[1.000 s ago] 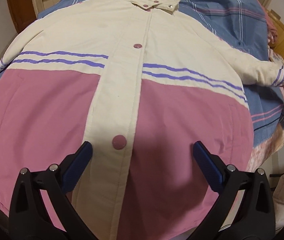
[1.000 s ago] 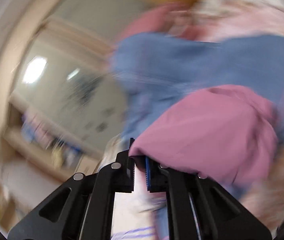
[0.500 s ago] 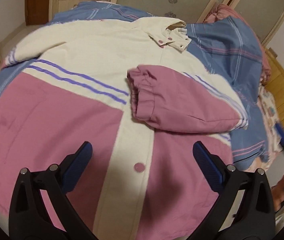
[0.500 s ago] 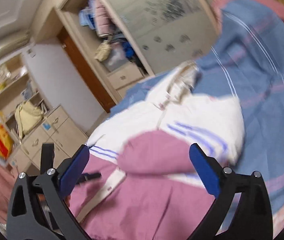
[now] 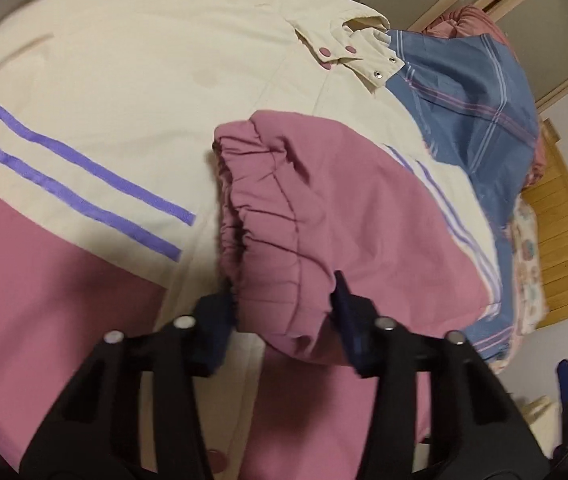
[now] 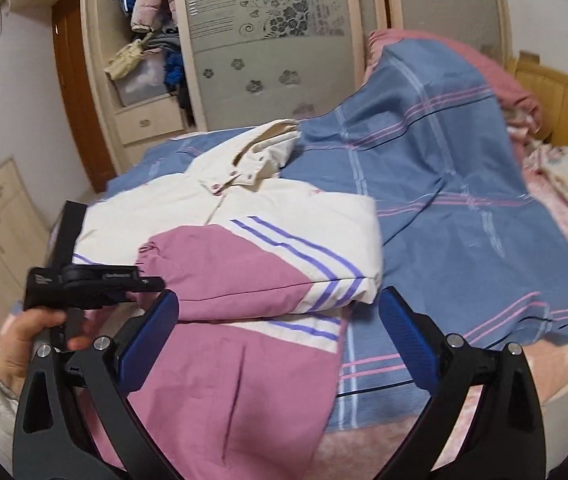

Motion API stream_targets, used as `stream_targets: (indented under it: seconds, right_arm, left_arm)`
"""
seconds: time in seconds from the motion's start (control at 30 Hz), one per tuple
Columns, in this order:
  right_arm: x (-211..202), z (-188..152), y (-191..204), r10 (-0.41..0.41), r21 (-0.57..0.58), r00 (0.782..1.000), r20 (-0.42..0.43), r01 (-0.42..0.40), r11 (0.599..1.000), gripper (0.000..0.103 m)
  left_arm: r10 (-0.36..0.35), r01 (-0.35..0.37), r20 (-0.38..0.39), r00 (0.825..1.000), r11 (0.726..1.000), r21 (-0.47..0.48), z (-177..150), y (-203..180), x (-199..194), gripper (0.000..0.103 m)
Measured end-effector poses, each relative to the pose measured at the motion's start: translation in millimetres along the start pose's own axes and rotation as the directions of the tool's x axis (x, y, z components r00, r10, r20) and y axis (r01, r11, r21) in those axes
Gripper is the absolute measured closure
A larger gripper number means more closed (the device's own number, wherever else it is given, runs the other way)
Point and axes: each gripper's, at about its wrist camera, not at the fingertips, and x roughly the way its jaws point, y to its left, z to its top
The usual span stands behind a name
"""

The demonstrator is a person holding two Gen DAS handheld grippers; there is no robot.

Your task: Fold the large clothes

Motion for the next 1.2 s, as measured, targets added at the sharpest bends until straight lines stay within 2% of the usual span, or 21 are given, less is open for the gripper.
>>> stream_targets:
  seconds: [0.13,0.27,0.37,0.43,0.53,0.57,0.6,0.63,0.67,0.73,0.77,0.83,0.9,0.93,0.97,1.0,1.1,1.2]
  right_arm:
    - [1.7,-0.2,4.6,-0.082,-0.027,0.997,0.016,0.082,0.996,0.003]
    - [4.9,-2.1,4.9,-0.075,-0.027,0.997,0.015,0.075,0.997,0.003]
    - [5.9,-0.9,4.7,-0.071,-0.029,0.997,0.016,0.072,0.997,0.003]
    - [6.6,0.3,5.1,-0.074,-0.032,0.997,0.016,0.075,0.997,0.003]
    - [9.4,1.4,5.9,-0.078,-0.033,0.997,0.009,0.078,0.996,0.003]
    - [10.7,1.5,6.0,-0.078,-0.033,0.997,0.006,0.078,0.996,0.003]
    - [13.4,1.2,6.2,-0.078,-0.034,0.997,0.001,0.078,0.996,0.003]
    - [16.5,0.7,6.4,-0.081,-0.035,0.997,-0.004,0.081,0.996,0.003]
    - [21.2,0.2,6.5,-0.087,-0.035,0.996,-0.013,0.087,0.996,0.003]
    - [31.0,-0.5,7.2,-0.096,-0.031,0.995,-0.036,0.095,0.995,0.003]
    - [38.5,0.1,7.0,-0.099,-0.024,0.994,-0.054,0.097,0.995,0.003]
    - [49.9,2.0,6.9,-0.088,-0.009,0.994,-0.065,0.087,0.996,0.003]
    - [65.5,3.7,8.0,-0.079,-0.005,0.995,-0.064,0.079,0.997,0.003]
    - [76.9,4.7,8.4,-0.086,-0.007,0.994,-0.074,0.086,0.996,0.003]
    - [91.0,5.5,8.1,-0.087,-0.005,0.992,-0.091,0.087,0.996,0.003]
    - [102.0,5.8,7.0,-0.085,-0.001,0.991,-0.106,0.085,0.996,0.006]
    - [146.3,6.6,5.5,-0.105,0.009,0.978,-0.18,0.108,0.994,0.016]
    - [175.0,6.3,9.4,-0.144,-0.002,0.967,-0.21,0.147,0.989,0.017]
  left_arm:
    - [-0.026,0.026,0.008,1.0,1.0,-0.003,10.3,-0.1,-3.3,0.066]
    - [-0.043,0.042,0.067,0.997,0.999,0.019,25.2,-8.2,-14.8,0.066]
    - [-0.016,0.008,0.129,0.992,0.998,0.064,37.4,-18.7,-26.3,0.066]
    - [0.03,-0.05,0.19,0.981,0.994,0.1,47.8,-26.5,-33.2,0.065]
    - [0.161,-0.196,0.25,0.955,0.973,0.119,58.4,-26.9,-33.8,0.055]
    - [0.196,-0.231,0.262,0.945,0.967,0.108,58.5,-24.9,-35.0,0.045]
    - [0.223,-0.259,0.278,0.934,0.961,0.096,56.6,-22.0,-38.5,0.03]
    - [0.238,-0.274,0.298,0.924,0.958,0.085,53.4,-19.3,-43.8,0.023]
    - [0.243,-0.282,0.324,0.914,0.956,0.079,49.4,-17.4,-50.0,0.019]
    - [0.245,-0.297,0.359,0.9,0.95,0.098,41.8,-19.3,-58.4,0.019]
    - [0.241,-0.302,0.364,0.9,0.946,0.12,39.1,-22.2,-59.6,0.019]
    - [0.223,-0.301,0.339,0.914,0.932,0.201,34.2,-31.6,-54.8,0.031]
    - [0.224,-0.292,0.268,0.937,0.923,0.25,32.9,-36.4,-39.3,0.061]
    - [0.218,-0.273,0.22,0.951,0.926,0.261,32.7,-36.3,-29.4,0.066]
    - [0.226,-0.269,0.184,0.957,0.926,0.264,31.6,-35.5,-19.8,0.068]
    - [0.254,-0.291,0.165,0.953,0.918,0.268,32.7,-34.9,-9.7,0.068]
    - [0.297,-0.337,0.176,0.938,0.897,0.285,41.1,-33.5,9.7,0.068]
    - [0.327,-0.367,0.18,0.928,0.888,0.278,54.8,-31.3,21.8,0.068]
